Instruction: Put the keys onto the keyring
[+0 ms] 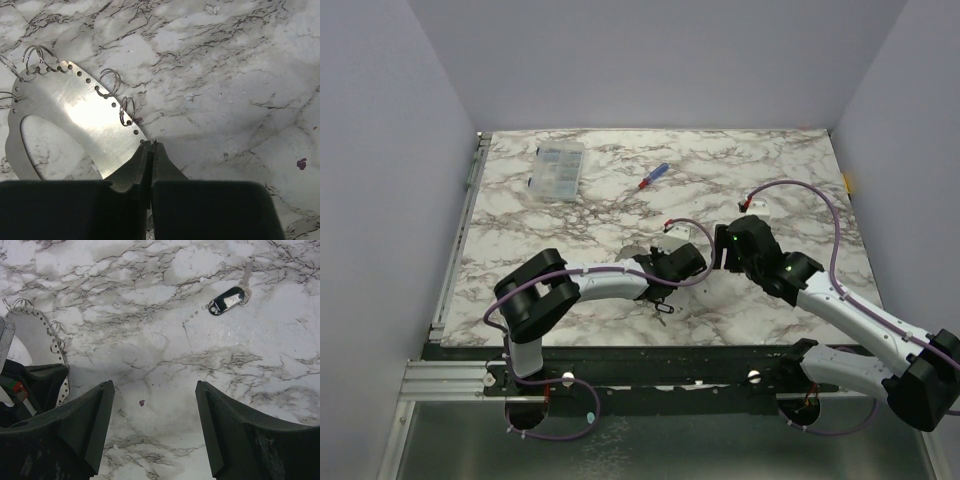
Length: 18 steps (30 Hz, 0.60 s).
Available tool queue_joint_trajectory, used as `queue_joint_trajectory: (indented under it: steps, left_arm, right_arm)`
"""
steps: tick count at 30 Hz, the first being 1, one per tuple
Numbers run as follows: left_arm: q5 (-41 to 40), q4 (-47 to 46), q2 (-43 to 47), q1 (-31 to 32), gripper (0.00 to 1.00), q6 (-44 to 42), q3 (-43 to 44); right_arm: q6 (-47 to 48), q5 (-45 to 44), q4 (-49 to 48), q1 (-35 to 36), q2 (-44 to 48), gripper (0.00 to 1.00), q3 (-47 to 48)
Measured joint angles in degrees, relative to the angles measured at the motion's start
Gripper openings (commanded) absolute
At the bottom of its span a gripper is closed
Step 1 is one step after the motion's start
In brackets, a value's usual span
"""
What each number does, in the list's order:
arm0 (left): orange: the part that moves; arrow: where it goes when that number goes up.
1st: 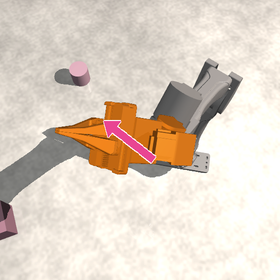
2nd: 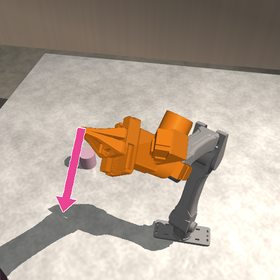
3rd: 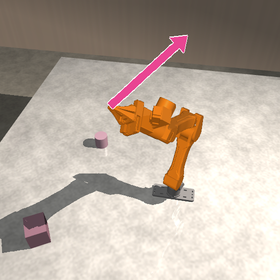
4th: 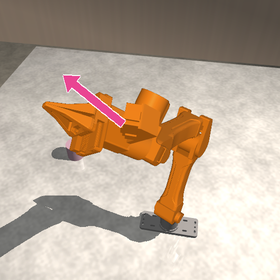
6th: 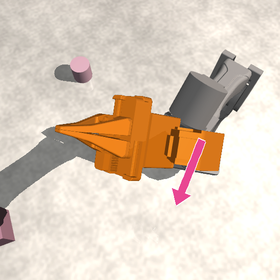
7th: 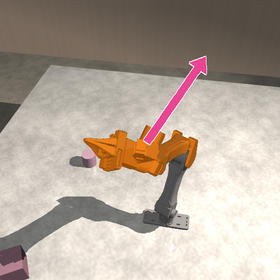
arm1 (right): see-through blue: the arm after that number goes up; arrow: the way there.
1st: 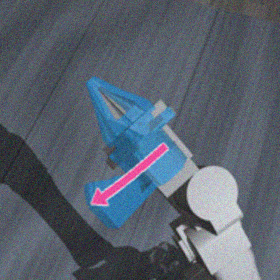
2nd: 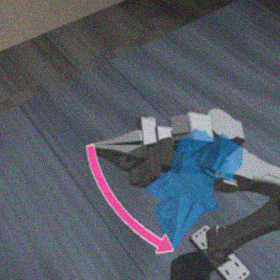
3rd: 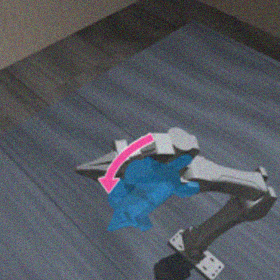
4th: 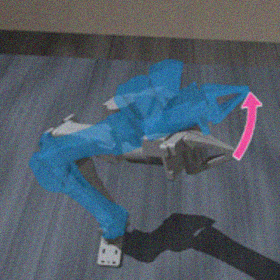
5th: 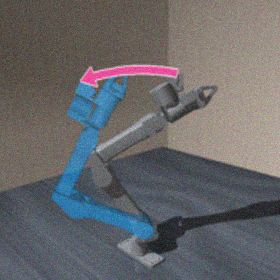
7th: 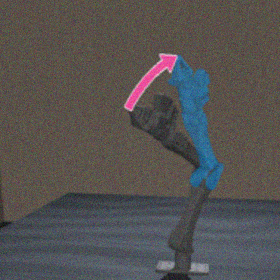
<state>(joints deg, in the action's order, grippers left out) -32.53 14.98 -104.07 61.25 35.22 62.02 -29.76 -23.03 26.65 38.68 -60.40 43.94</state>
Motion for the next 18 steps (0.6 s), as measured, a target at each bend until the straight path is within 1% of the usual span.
queue_joint_trajectory:
  steps: [9,11,14,18]
  left_arm:
    - [0.87,0.61,1.25,0.37,0.00,-3.32,0.13]
    - [1.81,0.52,2.71,0.37,0.00,-4.92,0.09]
    - [3.98,-0.94,6.40,0.37,0.00,-7.74,-1.01]
    - [7.85,-3.17,12.37,0.37,0.00,-11.13,-3.65]
  right_arm:
    - [0.00,0.00,0.00,0.00,1.07,0.76,0.00]
    - [0.02,0.00,0.00,0.00,1.95,0.76,0.00]
    - [0.59,0.68,-0.04,0.00,4.11,0.79,0.00]
    - [2.69,4.02,-2.54,0.00,10.10,0.81,-1.07]
